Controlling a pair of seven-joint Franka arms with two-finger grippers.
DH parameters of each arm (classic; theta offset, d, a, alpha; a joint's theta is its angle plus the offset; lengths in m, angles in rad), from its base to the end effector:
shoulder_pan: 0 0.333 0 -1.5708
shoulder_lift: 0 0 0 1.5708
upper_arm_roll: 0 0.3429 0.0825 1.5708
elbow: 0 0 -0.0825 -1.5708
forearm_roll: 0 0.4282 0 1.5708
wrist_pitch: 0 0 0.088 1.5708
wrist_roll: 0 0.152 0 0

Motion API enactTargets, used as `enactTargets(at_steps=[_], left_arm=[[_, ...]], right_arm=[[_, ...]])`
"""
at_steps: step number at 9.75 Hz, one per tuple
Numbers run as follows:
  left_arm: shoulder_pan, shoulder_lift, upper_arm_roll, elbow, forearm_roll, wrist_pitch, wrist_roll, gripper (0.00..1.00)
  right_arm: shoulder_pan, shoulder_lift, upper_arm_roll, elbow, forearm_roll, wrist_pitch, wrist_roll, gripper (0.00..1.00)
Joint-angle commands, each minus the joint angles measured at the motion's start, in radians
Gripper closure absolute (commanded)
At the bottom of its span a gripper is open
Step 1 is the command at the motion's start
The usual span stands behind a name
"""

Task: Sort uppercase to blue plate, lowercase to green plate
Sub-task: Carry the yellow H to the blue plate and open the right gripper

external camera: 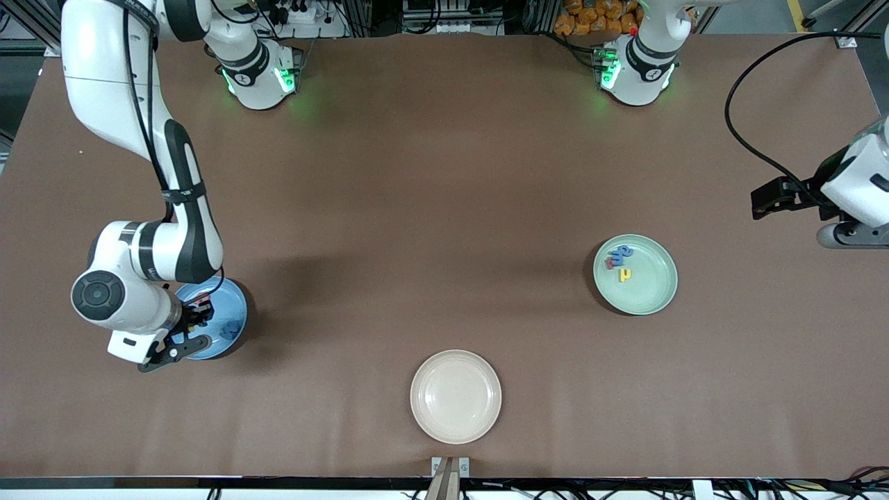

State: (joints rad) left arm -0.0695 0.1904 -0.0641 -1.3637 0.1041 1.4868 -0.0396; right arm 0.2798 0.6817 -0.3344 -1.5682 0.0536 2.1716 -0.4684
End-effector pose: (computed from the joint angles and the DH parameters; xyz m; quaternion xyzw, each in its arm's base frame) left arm 0.6470 -0.0664 0.5870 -0.9974 0.0439 0.0294 0.0486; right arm 0.7452 -0.0104 0.2067 0.9714 0.2213 -0.0414 0.0749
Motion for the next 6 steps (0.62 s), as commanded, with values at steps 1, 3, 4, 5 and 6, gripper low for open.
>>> enactTargets(at_steps=[1,3,4,5,6], left_arm=[[-0.024,0.000,0.001,0.020,0.029,-0.025,-0.016,0.00],[-0.012,-0.002,0.006,0.020,0.019,-0.025,-0.011,0.00],[-0.006,-0.002,0.009,0.020,0.019,-0.025,-0.003,0.00],[-0.006,-0.002,0.010,0.020,0.019,-0.025,-0.002,0.00],[0.000,-0.002,0.010,0.020,0.017,-0.025,-0.002,0.00]], right_arm=[[-0.036,-0.092,0.043,-0.062,0.012,-0.001,0.013,0.00],[-0.102,-0.189,0.148,-0.104,0.006,-0.039,0.123,0.00],[-0.108,-0.244,0.158,-0.130,0.005,-0.056,0.166,0.00],[-0.114,-0.301,0.169,-0.157,0.005,-0.078,0.197,0.00],[-0.160,-0.367,0.217,-0.195,0.005,-0.084,0.217,0.00]])
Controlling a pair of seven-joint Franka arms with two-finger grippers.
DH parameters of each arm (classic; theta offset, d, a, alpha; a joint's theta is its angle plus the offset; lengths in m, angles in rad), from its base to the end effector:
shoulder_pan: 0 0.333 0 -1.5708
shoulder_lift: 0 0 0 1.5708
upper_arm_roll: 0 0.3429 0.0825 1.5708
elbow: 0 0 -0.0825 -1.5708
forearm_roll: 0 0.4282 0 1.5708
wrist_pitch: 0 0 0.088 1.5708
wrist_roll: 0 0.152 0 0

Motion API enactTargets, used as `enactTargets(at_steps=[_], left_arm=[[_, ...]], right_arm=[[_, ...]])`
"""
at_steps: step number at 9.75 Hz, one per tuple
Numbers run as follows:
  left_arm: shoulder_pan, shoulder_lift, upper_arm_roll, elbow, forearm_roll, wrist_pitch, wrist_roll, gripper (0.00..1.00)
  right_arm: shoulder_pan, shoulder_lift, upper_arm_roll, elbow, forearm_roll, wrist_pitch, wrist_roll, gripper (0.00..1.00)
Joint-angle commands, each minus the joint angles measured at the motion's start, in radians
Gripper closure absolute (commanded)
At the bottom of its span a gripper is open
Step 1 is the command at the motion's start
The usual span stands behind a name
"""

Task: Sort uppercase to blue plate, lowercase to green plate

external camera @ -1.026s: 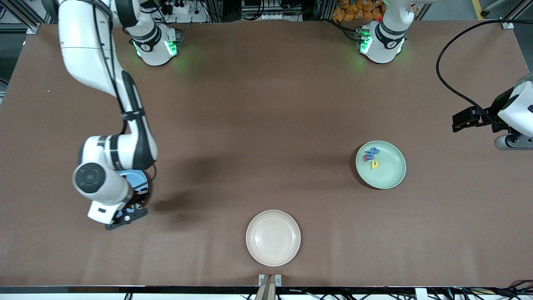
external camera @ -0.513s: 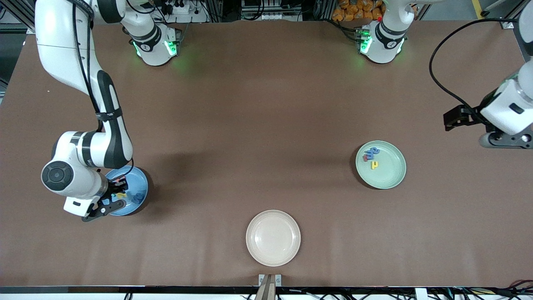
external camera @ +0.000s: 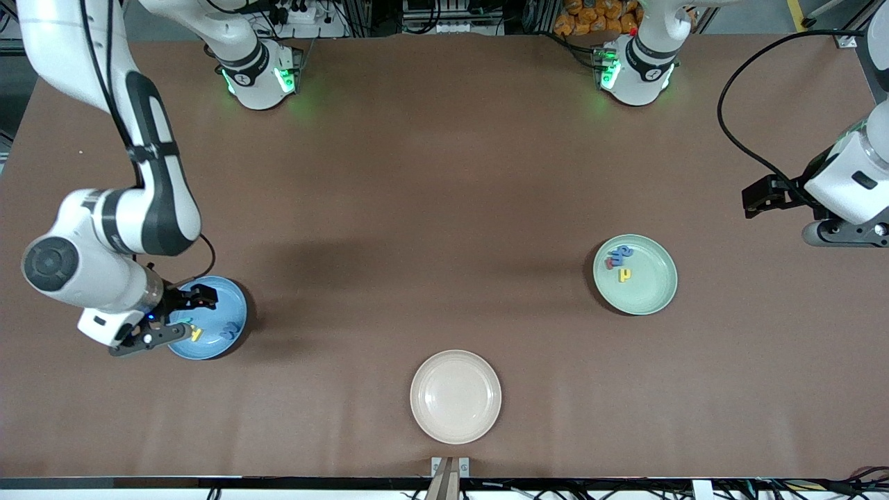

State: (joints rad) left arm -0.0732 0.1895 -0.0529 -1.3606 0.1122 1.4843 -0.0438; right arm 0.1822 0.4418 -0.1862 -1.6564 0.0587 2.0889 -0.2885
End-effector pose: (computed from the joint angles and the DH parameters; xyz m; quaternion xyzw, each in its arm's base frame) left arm 0.6472 -0.0609 0.5891 -0.9974 0.0377 0.0283 0.0536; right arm 0.7194 0.0135 0.3153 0.9906 0.1360 -0.0027 0.0139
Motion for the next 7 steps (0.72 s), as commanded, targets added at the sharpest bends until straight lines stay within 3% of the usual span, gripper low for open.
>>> enactTargets(at_steps=[1,2,4,7], left_arm=[[0.007,0.002,-0.001,0.018,0.007,-0.022,0.008,0.00],[0.041,0.004,-0.001,0.018,-0.011,-0.021,0.019,0.00],[0.046,0.004,0.002,0.018,-0.022,-0.022,0.019,0.00],[0.047,0.004,0.001,0.018,-0.022,-0.021,0.019,0.00]], right_arm=[[-0.135,-0.194,0.153,-0.156,-0.008,-0.001,0.070,0.00],[-0.162,-0.257,0.189,-0.204,-0.029,0.000,0.109,0.00],[-0.161,-0.368,0.191,-0.246,-0.042,-0.028,0.155,0.00],[-0.165,-0.459,0.176,-0.162,-0.045,-0.178,0.155,0.00]])
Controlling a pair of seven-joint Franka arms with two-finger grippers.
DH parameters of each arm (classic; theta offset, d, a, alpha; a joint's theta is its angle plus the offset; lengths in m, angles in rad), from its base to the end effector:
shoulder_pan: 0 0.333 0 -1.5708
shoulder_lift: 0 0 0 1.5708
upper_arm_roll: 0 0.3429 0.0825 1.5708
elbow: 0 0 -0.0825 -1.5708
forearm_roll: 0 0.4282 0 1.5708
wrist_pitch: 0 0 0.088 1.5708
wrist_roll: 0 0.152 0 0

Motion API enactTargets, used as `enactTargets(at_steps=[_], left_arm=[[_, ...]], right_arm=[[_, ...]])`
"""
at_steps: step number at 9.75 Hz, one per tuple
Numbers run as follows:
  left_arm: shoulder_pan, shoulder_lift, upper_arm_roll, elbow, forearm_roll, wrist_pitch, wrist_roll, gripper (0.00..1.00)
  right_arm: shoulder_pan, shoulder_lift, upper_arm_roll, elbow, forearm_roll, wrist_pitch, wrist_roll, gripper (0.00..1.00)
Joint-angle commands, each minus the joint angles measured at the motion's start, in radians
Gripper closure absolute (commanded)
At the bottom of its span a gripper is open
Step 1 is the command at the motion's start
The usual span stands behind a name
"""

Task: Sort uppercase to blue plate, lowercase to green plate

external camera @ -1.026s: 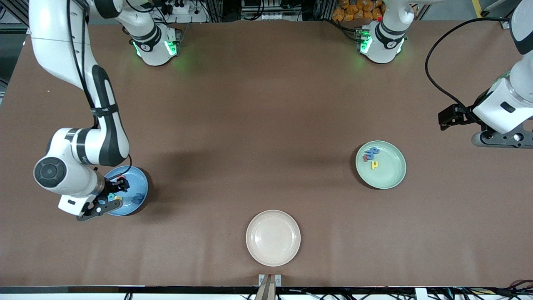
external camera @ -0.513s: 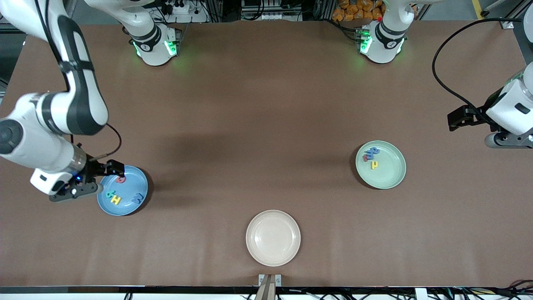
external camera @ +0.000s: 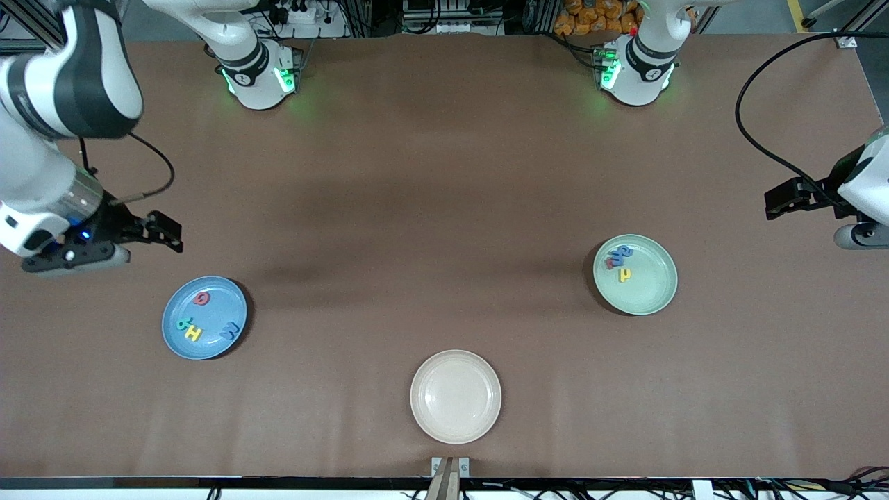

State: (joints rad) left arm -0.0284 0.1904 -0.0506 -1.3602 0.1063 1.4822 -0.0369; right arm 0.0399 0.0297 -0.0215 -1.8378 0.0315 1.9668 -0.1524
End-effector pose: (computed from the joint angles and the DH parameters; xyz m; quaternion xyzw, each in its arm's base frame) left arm 0.6492 -0.0314 0.5884 -0.9981 0.0178 0.0312 0.0501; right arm 0.6287 0.0150 0.4845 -0.9955 -0.0799 -0.0505 0.0111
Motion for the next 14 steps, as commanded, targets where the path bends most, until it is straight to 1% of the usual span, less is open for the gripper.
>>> enactTargets(at_steps=[1,4,5,6,7,9,10,12,14], left_arm=[[0.001,0.003,-0.002,0.018,-0.016,-0.019,0.012,0.00],[-0.001,0.003,-0.002,0.018,-0.016,-0.019,0.011,0.00],[-0.002,0.003,-0.002,0.018,-0.016,-0.019,0.011,0.00],[-0.004,0.003,-0.003,0.018,-0.016,-0.019,0.011,0.00],[-0.007,0.003,-0.005,0.018,-0.016,-0.019,0.006,0.00],[-0.008,0.001,-0.006,0.018,-0.016,-0.019,0.003,0.00],[-0.008,0.003,-0.005,0.018,-0.016,-0.019,0.002,0.00],[-0.011,0.003,-0.008,0.018,-0.017,-0.019,-0.014,0.00],[-0.018,0.007,-0.012,0.020,-0.019,-0.011,-0.075,0.00]], right_arm=[[-0.022,-0.051,-0.009,0.073,-0.018,-0.119,0.019,0.00],[-0.022,-0.054,-0.037,0.178,-0.051,-0.250,0.021,0.00],[-0.022,-0.053,-0.050,0.234,-0.051,-0.303,0.024,0.00],[-0.020,-0.048,-0.049,0.286,-0.051,-0.359,0.051,0.00],[-0.011,-0.050,-0.046,0.295,-0.050,-0.388,0.089,0.00],[0.027,-0.051,-0.049,0.327,-0.038,-0.390,0.164,0.00],[0.028,-0.051,-0.043,0.333,-0.038,-0.391,0.187,0.00],[0.029,-0.051,-0.040,0.335,-0.038,-0.401,0.188,0.00],[0.029,-0.050,-0.040,0.336,-0.036,-0.401,0.186,0.00]])
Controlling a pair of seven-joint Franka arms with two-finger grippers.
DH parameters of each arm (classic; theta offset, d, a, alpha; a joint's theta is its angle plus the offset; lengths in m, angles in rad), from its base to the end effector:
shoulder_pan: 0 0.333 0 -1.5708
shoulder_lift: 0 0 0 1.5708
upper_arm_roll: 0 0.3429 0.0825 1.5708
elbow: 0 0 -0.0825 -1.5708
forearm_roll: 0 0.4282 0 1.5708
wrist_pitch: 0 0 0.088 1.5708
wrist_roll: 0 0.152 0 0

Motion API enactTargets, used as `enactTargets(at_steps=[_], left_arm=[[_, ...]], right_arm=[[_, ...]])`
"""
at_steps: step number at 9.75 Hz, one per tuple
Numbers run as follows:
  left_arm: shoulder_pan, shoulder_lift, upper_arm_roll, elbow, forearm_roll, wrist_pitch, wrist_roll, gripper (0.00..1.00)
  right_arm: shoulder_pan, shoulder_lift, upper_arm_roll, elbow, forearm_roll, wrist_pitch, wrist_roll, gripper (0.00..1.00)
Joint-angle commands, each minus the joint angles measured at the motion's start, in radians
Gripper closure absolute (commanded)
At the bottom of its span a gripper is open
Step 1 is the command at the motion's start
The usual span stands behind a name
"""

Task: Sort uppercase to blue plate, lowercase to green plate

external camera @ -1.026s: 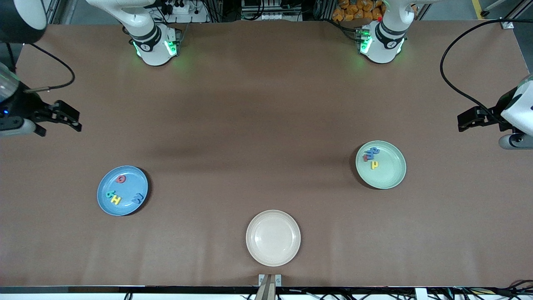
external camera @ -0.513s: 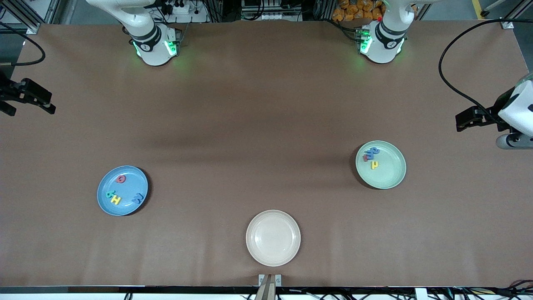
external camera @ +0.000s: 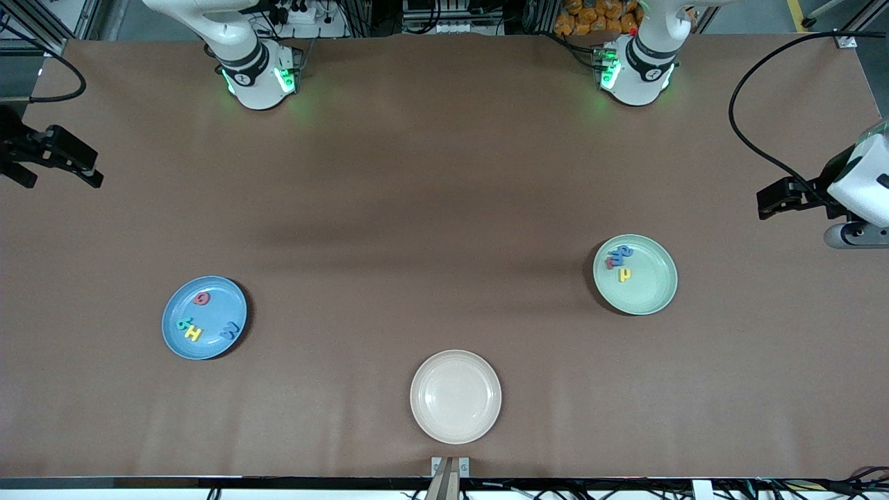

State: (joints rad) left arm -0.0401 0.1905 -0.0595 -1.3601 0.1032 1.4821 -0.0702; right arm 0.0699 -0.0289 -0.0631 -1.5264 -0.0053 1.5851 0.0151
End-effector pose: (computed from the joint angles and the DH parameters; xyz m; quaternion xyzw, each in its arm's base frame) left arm 0.6484 -0.0447 0.5884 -0.9983 0.0115 0.0301 0.0486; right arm 0.5945 0.0027 0.6480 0.9990 -0.0043 0.0438 0.0013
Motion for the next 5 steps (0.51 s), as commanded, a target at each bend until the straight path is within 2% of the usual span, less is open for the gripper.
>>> enactTargets(at_steps=[1,4,5], left_arm=[[-0.006,0.007,-0.006,0.019,-0.016,-0.010,-0.049,0.00],[-0.004,0.009,-0.003,0.019,-0.034,-0.002,-0.089,0.00],[0.002,0.009,-0.002,0.019,-0.074,0.010,-0.133,0.00]], right_arm=[[-0.001,0.009,0.002,0.028,0.001,-0.019,0.016,0.00],[-0.002,0.015,-0.003,0.055,0.004,-0.019,0.020,0.00],[-0.011,0.018,-0.007,0.055,0.043,-0.019,0.035,0.00]])
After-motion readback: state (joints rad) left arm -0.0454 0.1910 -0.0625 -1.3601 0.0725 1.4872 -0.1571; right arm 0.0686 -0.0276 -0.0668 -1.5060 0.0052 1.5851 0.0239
